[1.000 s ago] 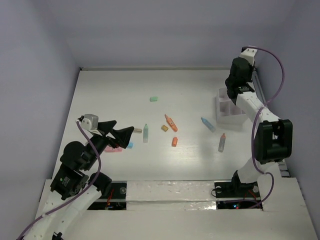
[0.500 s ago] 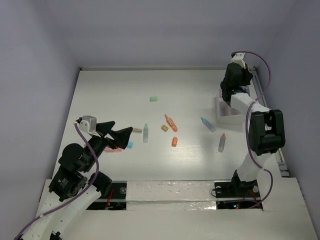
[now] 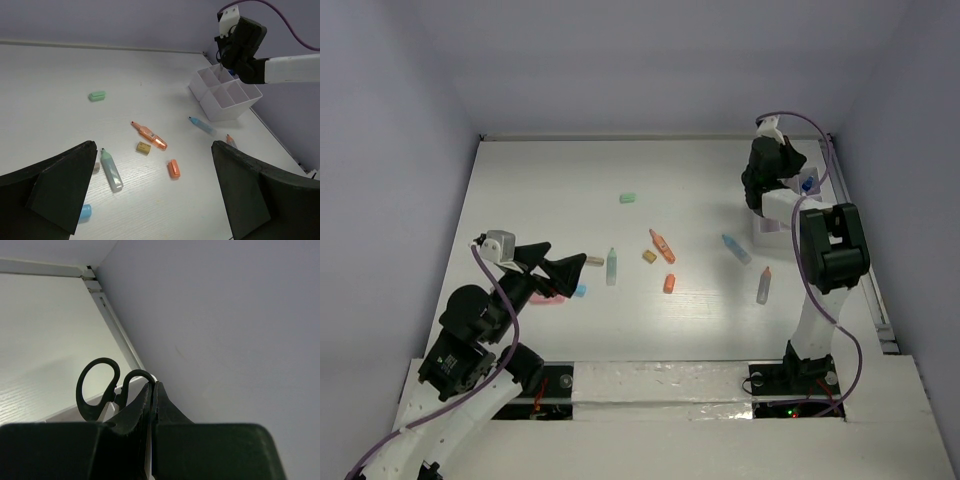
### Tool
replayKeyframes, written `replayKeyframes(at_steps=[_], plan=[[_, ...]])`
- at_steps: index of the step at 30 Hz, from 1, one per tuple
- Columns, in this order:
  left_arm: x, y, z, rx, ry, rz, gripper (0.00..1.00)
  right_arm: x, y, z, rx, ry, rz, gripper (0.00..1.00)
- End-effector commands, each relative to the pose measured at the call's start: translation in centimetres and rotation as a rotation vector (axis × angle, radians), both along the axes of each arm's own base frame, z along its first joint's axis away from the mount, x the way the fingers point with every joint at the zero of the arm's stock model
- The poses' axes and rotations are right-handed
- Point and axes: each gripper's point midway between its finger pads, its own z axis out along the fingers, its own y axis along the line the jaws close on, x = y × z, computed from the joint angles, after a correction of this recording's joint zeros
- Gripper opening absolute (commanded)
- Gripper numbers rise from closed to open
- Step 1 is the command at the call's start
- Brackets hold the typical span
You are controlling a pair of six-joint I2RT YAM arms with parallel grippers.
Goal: Sort the stationery into containers
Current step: Place the scissors in the storage box.
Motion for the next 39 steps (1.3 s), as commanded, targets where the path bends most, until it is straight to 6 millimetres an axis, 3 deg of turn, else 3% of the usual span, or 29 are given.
replayKeyframes(at_steps=[1,22,30,39], plan=[[0.0,0.1,1.8,-0.020,-0.039,0.002,0.99,0.1,0.2,3.5,0.009,-0.148,-0.028,0.00],[-0.1,0.0,1.8,-0.019,-0.042,-0.001,0.99,-1.2,0.4,2.6,-0.054,-0.160,-0.045,0.00],[-0.1,0.0,1.8,-0.018,-0.040,-0.002,0.99,-1.1,0.7,2.1,-0.017,-0.157,-0.026,0.17],[-0.1,0.0,1.7,-0.018,-0.040,-0.002,0.99,-1.1,0.9,2.0,0.027,-0.164,-0.007,0.25]])
